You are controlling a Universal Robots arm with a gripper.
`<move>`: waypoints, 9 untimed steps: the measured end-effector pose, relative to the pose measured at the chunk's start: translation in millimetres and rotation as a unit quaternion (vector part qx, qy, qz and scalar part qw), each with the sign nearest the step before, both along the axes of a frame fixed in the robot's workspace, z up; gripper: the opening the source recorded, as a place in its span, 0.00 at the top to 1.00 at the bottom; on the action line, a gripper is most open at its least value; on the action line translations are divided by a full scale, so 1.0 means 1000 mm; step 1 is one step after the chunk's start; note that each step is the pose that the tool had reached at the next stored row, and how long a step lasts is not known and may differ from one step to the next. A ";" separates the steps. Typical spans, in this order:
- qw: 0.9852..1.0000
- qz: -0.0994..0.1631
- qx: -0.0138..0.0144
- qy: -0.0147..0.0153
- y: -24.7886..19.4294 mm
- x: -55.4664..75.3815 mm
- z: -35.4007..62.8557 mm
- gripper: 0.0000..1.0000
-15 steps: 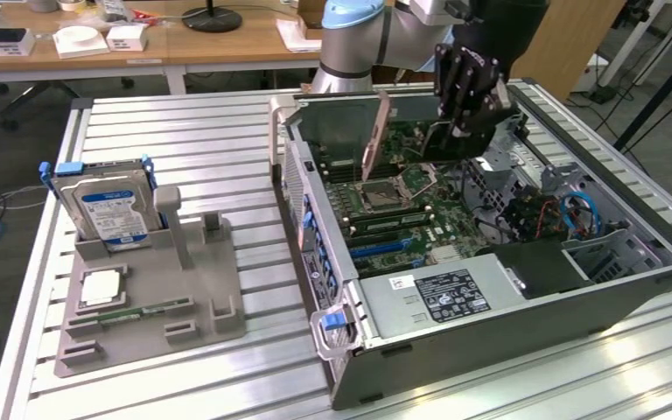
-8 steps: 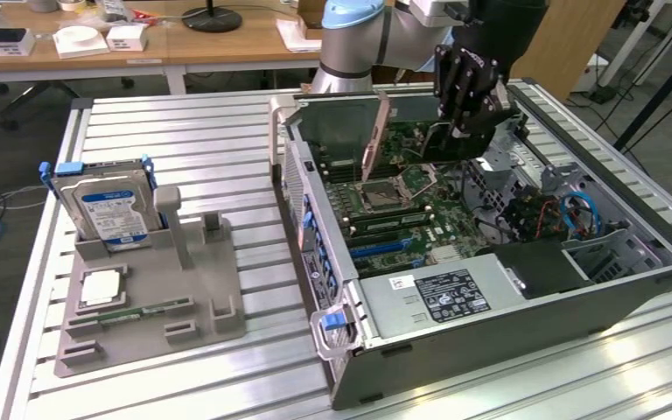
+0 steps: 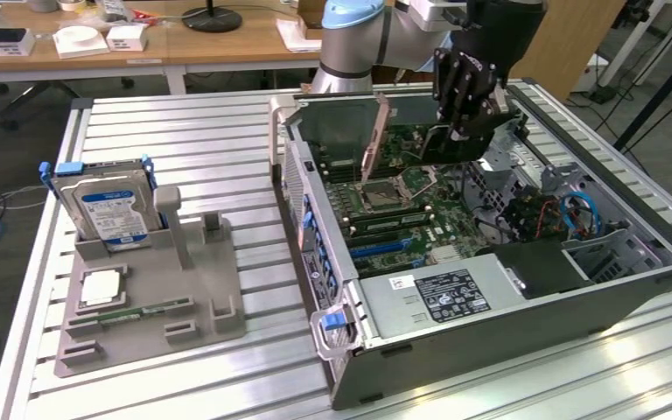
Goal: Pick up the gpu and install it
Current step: 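Insert the gpu into the slot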
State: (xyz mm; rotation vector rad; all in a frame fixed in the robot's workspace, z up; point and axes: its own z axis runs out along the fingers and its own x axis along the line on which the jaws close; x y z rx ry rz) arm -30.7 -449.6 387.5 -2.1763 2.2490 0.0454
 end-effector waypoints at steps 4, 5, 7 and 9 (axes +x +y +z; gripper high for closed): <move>1.000 0.000 0.000 0.000 0.0000 0.000 -0.0038 0.73; 1.000 0.000 0.000 0.000 -0.0001 0.000 -0.0047 0.73; 1.000 0.000 0.000 0.000 -0.0003 0.000 -0.0068 0.73; 1.000 0.000 0.000 0.000 -0.0004 0.000 -0.0087 0.73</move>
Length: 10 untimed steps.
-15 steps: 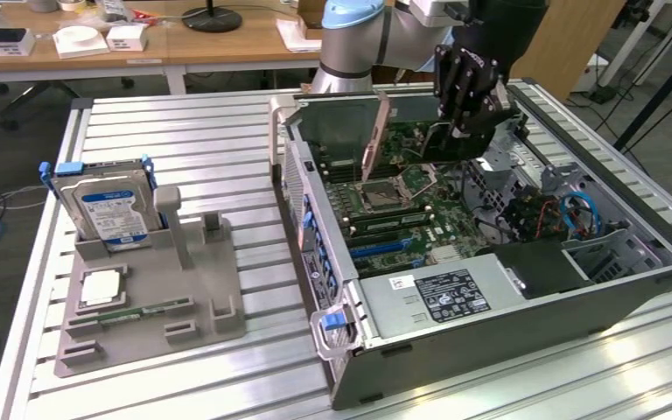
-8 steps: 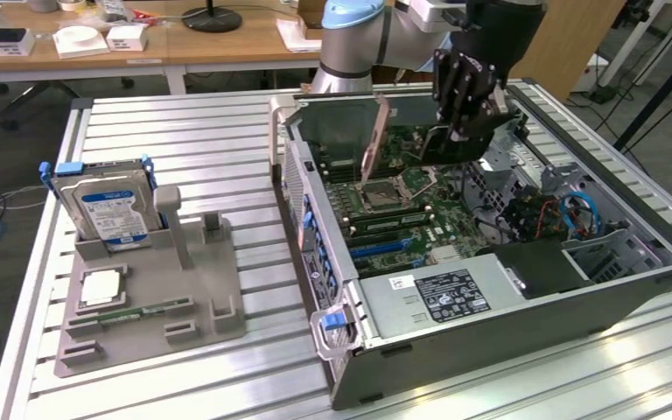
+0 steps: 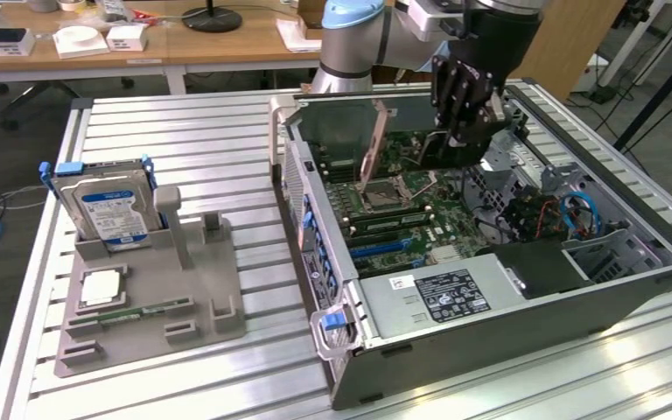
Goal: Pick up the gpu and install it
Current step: 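Insert the gpu into the slot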
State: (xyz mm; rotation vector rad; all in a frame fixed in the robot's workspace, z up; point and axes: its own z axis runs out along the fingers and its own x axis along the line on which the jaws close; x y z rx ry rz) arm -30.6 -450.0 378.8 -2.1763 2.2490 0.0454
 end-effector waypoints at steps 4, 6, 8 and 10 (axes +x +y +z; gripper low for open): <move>1.000 0.000 0.000 0.000 -0.0001 0.000 -0.0020 0.73; 1.000 0.000 0.000 0.000 -0.0001 0.000 -0.0020 0.73; 1.000 0.000 0.000 0.000 -0.0001 0.000 -0.0025 0.73; 1.000 0.000 0.000 0.000 -0.0001 0.000 -0.0030 0.73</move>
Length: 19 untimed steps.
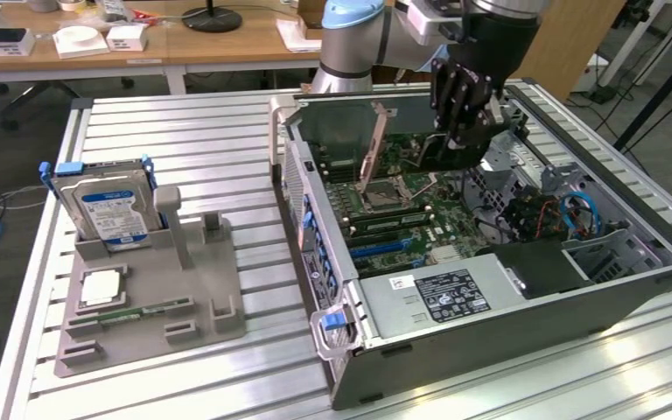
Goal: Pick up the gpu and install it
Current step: 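Insert the gpu into the slot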
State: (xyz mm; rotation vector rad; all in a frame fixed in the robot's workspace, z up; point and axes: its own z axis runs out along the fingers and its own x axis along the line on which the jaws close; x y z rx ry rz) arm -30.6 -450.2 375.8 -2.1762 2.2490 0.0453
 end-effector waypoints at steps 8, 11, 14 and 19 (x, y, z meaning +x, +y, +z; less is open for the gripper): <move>1.000 0.000 0.000 0.000 0.0000 0.002 -0.0046 0.73; 1.000 0.000 0.000 0.000 0.0000 0.003 -0.0063 0.73; 1.000 0.000 0.000 0.000 0.0000 0.003 -0.0081 0.73; 1.000 0.000 0.000 0.000 -0.0001 0.005 -0.0111 0.73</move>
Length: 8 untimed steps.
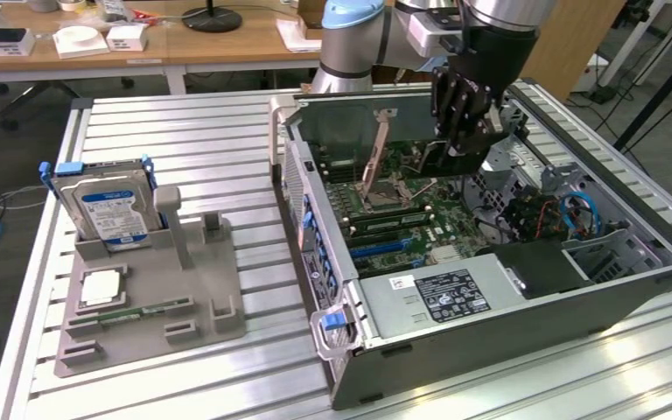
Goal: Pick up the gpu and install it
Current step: 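Insert the gpu into the slot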
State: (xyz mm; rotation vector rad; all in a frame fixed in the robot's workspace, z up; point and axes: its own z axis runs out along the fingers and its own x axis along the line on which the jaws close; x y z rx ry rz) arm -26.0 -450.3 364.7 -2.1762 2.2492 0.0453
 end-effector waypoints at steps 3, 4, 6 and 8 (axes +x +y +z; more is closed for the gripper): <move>1.000 0.000 0.000 0.000 0.0000 0.000 -0.0005 0.73; 1.000 0.000 0.000 0.000 0.0000 0.000 -0.0005 0.73; 1.000 0.000 0.000 0.000 0.0000 0.000 -0.0007 0.73; 1.000 0.000 0.000 0.000 0.0000 0.000 -0.0007 0.73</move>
